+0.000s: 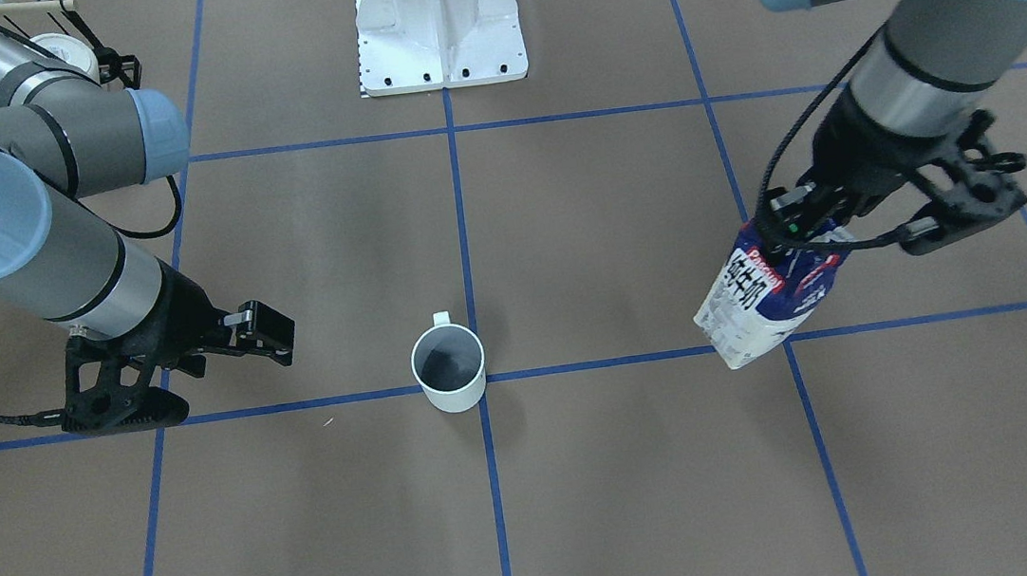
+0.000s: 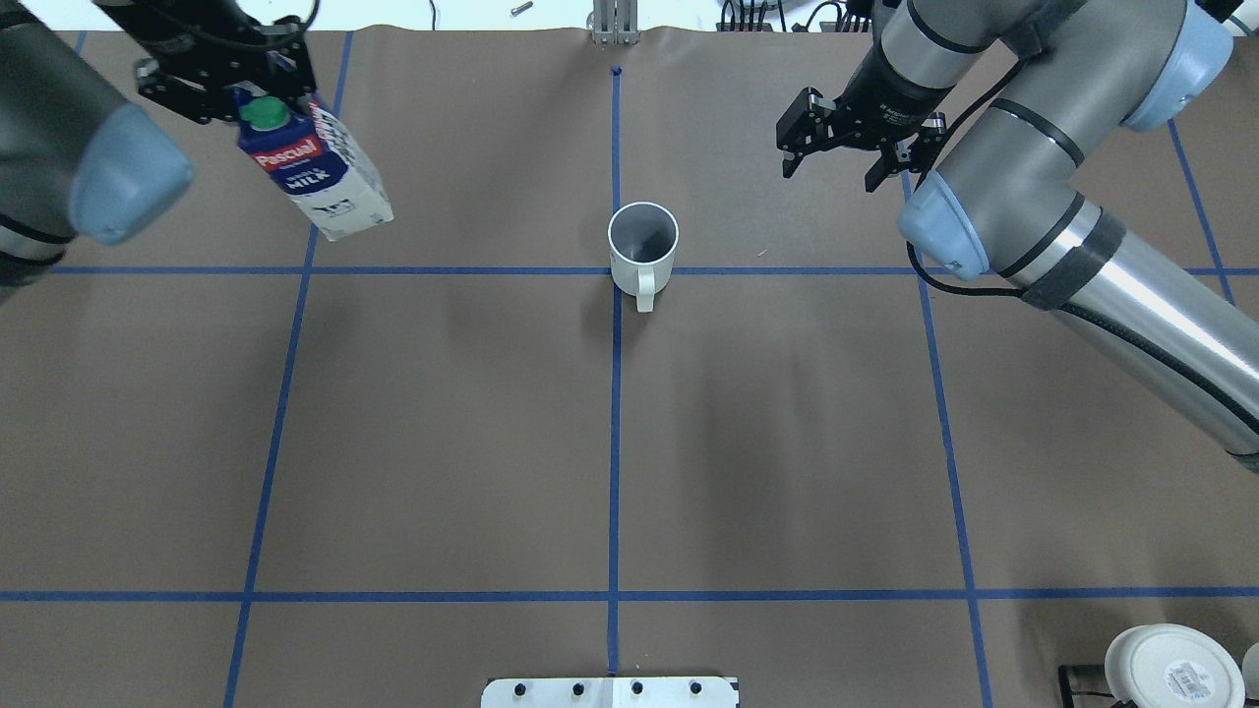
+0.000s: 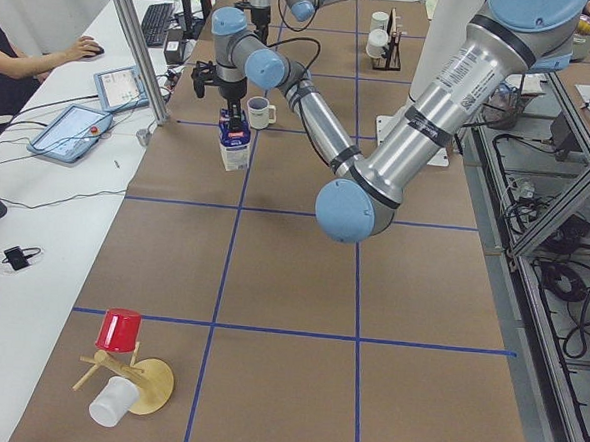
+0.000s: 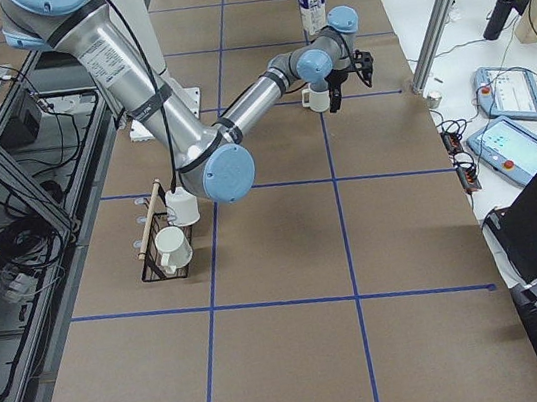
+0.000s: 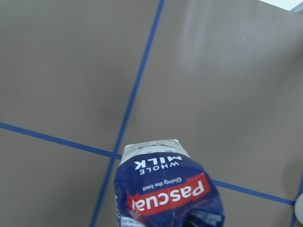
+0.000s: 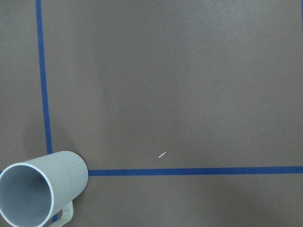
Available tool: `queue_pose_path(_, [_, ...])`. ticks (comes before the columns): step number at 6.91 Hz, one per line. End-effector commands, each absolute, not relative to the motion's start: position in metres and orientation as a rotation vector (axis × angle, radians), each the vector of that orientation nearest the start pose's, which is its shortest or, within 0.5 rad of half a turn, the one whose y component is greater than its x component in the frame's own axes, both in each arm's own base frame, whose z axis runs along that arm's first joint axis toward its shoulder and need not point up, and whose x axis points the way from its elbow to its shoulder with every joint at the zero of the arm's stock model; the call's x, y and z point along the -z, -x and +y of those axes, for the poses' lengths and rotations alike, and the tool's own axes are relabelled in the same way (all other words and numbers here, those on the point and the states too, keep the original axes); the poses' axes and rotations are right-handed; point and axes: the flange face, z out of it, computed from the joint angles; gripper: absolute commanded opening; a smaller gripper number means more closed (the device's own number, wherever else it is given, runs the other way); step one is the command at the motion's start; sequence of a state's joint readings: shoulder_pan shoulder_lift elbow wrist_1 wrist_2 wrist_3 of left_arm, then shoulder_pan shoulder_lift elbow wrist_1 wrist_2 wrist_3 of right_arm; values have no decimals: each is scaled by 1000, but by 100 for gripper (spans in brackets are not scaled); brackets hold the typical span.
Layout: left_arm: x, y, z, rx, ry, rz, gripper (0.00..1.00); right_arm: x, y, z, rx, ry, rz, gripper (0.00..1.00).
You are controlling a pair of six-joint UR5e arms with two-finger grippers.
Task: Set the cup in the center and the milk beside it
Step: 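Carry the Pascual milk carton with the left gripper toward the mug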
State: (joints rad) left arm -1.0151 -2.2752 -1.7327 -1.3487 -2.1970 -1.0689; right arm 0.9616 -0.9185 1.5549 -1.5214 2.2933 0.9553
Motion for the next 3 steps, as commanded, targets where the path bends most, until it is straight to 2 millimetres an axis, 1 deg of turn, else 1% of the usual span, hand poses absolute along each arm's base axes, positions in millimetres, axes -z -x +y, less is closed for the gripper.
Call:
queue_pose_path(1, [-142,-380,-589,200,-26,835,0,-266,341,-607,-73,25,-950,100])
queue_pose_path(2, [-132,-403,-588,179,-26,825,0,-266,341,-607,-74,25,-951,100])
queue_pose_path(3, [-131,-425,-580,146,-37,840,0,-265,341,-606,-76,25,-952,100])
